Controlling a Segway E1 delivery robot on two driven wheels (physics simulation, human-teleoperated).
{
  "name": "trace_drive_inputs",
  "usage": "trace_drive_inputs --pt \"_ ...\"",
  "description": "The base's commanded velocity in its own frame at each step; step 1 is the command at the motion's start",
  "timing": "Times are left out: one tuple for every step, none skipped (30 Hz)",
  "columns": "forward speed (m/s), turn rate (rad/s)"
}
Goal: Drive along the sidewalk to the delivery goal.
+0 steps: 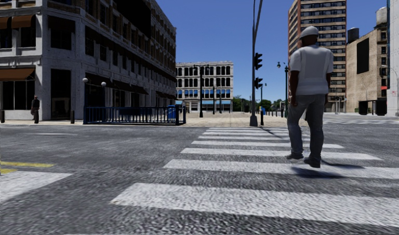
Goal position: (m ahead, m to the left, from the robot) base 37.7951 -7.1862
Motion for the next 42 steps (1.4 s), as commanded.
trace_drive_inputs --pt "2.0 -0.23" --pt "2.0 -0.23" --pt "2.0 -0.23" --pt "2.0 -0.23" --pt "2.0 -0.23" --pt "2.0 -0.23" --pt "2.0 -0.23" --pt "2.0 -0.23" --pt "2.0 -0.23" --pt "2.0 -0.23" --pt "2.0 -0.23" --pt "2.0 -0.23" --pt "2.0 -0.23" --pt "2.0 -0.23" --pt "2.0 -0.23" --pt "2.0 -0.23" --pt "2.0 -0.23" --pt "2.0 -0.23" --pt "2.0 -0.23" --pt "2.0 -0.23" --pt "2.0 -0.23" --pt "2.0 -0.23" --pt "2.0 -0.2" --pt "2.0 -0.09" --pt "2.0 -0.09" --pt "2.0 -0.01" --pt "2.0 0.0" --pt "2.0 0.0" --pt "2.0 0.0" --pt "2.0 0.0" --pt "2.0 0.0" --pt "2.0 0.0" --pt "2.0 0.0" --pt "2.0 0.0" --pt "2.0 0.0" --pt "2.0 0.0" --pt "2.0 0.0" --pt "2.0 0.0" --pt "2.0 0.0" --pt "2.0 0.0" --pt "2.0 0.0" --pt "2.0 0.0"
